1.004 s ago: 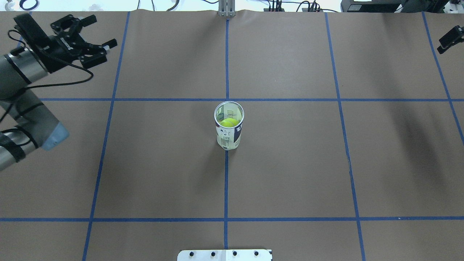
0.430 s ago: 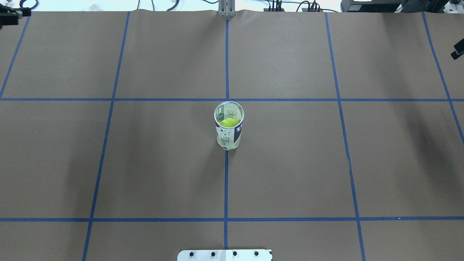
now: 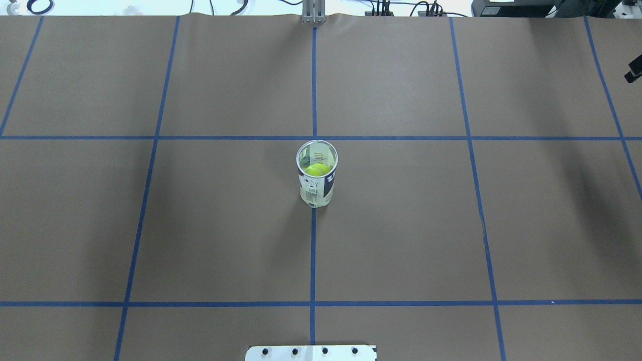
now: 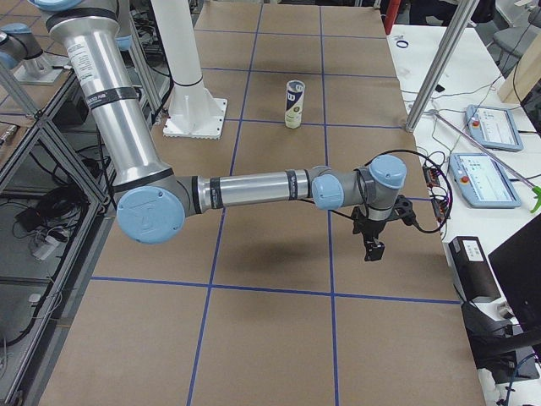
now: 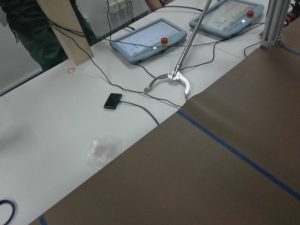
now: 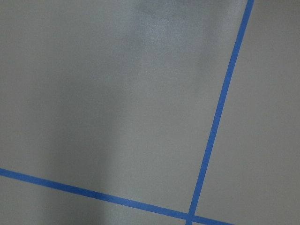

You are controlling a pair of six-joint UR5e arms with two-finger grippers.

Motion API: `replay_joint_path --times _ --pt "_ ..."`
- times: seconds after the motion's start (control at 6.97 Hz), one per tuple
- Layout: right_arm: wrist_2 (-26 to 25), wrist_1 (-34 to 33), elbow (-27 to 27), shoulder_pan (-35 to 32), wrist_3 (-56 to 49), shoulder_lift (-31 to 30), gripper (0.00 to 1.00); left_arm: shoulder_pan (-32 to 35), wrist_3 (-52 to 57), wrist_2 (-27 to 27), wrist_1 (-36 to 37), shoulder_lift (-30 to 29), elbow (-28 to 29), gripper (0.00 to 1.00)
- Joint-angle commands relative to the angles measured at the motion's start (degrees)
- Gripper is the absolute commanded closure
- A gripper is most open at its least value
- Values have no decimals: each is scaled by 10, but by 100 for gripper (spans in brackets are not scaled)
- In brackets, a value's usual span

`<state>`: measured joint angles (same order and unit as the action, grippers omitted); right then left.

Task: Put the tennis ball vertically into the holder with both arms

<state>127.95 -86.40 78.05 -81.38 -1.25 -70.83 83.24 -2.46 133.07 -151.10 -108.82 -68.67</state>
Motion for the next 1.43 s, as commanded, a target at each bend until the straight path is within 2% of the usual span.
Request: replay_joint_path --times 0.0,0.14,0.29,0.43,0.57,0.72,0.86,1.0,1.15,1.29 --pt "-1 0 0 0 -1 -2 1 8 198 7 170 19 -1 0" --pt "-1 1 0 0 -1 -4 1 19 250 4 226 19 -1 0" --pt "-1 9 0 0 -1 -8 1 39 253 3 268 32 -1 0" --pt "-1 9 0 0 -1 -9 1 39 252 -40 331 38 -1 0" --pt "-1 9 0 0 -1 -10 1 43 254 -114 356 41 -4 1" --pt "-1 9 0 0 0 -11 1 50 246 -114 442 46 -14 0" --pt "-1 9 1 0 2 -11 1 70 215 -113 564 34 -44 0" --pt "-1 8 2 0 3 -11 0 73 199 -113 641 44 -99 0" --pt "-1 8 1 0 5 -11 0 80 157 -112 670 69 -163 0" --pt "-1 2 1 0 9 -11 0 81 93 -84 679 110 -210 0"
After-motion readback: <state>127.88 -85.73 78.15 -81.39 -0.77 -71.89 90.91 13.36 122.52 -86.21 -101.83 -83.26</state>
